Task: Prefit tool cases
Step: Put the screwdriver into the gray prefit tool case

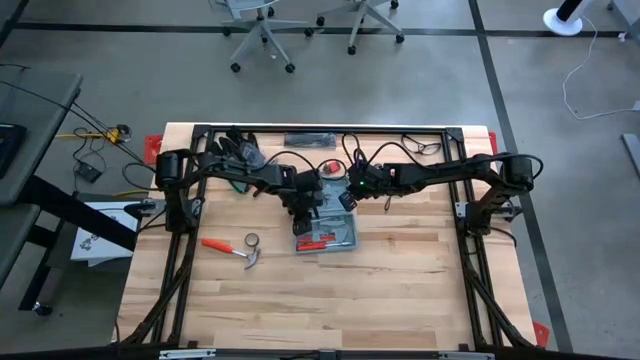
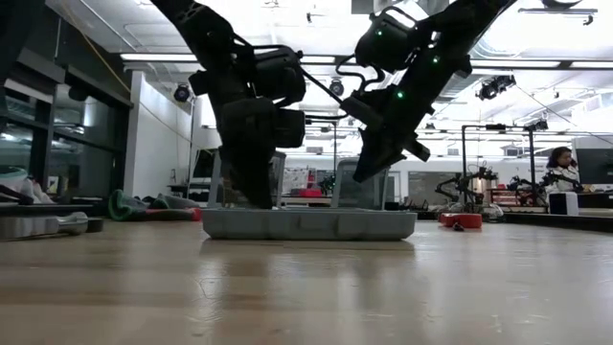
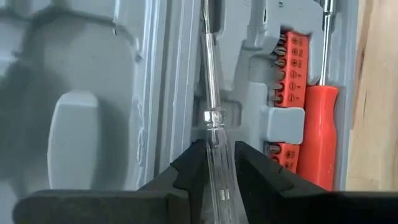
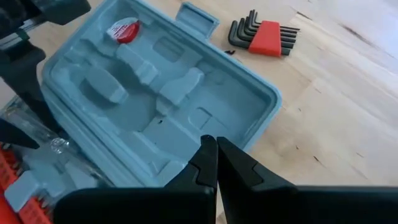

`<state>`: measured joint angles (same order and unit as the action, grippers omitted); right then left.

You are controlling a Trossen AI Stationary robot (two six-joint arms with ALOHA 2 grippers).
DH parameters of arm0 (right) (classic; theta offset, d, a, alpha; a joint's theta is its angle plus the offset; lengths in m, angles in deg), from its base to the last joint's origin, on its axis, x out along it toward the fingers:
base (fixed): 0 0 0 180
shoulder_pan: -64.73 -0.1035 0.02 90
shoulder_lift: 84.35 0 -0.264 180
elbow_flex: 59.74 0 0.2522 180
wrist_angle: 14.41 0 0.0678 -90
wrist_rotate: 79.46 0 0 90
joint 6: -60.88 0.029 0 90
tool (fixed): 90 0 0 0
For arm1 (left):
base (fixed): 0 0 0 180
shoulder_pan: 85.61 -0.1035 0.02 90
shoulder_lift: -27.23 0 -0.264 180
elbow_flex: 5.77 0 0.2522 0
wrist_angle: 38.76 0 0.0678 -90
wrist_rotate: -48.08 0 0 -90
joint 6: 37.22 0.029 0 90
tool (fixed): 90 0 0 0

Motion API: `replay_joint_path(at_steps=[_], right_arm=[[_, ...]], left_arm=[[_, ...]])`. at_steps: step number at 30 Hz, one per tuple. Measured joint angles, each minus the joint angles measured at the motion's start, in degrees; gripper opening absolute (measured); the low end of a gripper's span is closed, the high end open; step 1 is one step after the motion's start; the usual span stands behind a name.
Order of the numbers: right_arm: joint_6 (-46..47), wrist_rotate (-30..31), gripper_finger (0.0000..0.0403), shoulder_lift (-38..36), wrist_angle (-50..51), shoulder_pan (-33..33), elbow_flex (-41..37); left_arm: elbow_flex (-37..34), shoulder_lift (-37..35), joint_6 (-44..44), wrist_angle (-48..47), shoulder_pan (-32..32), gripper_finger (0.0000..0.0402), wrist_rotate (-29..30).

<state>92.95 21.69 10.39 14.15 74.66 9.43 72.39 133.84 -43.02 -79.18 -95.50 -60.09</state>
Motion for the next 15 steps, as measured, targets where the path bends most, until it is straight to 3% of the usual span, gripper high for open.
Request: replay_joint_path(at_steps=[6, 9, 15], right_arm=[[-0.32, -3.95, 0.0, 0.0, -4.05, -1.61, 0.0], [-1.42, -9.6, 0.0, -0.01, -10.32, -2.6, 0.0], [-0.24, -12.19, 0.0, -0.02, -18.5, -3.35, 0.0]], left_arm=[[-0.02, -0.74, 0.09, -0.31, -0.23, 0.0078, -0.56], [-0.02, -3.6, 0.48, 0.07, -1.26, 0.0078, -1.36], [-0.02, -9.88, 2.27, 1.35, -5.92, 0.0079, -4.43]])
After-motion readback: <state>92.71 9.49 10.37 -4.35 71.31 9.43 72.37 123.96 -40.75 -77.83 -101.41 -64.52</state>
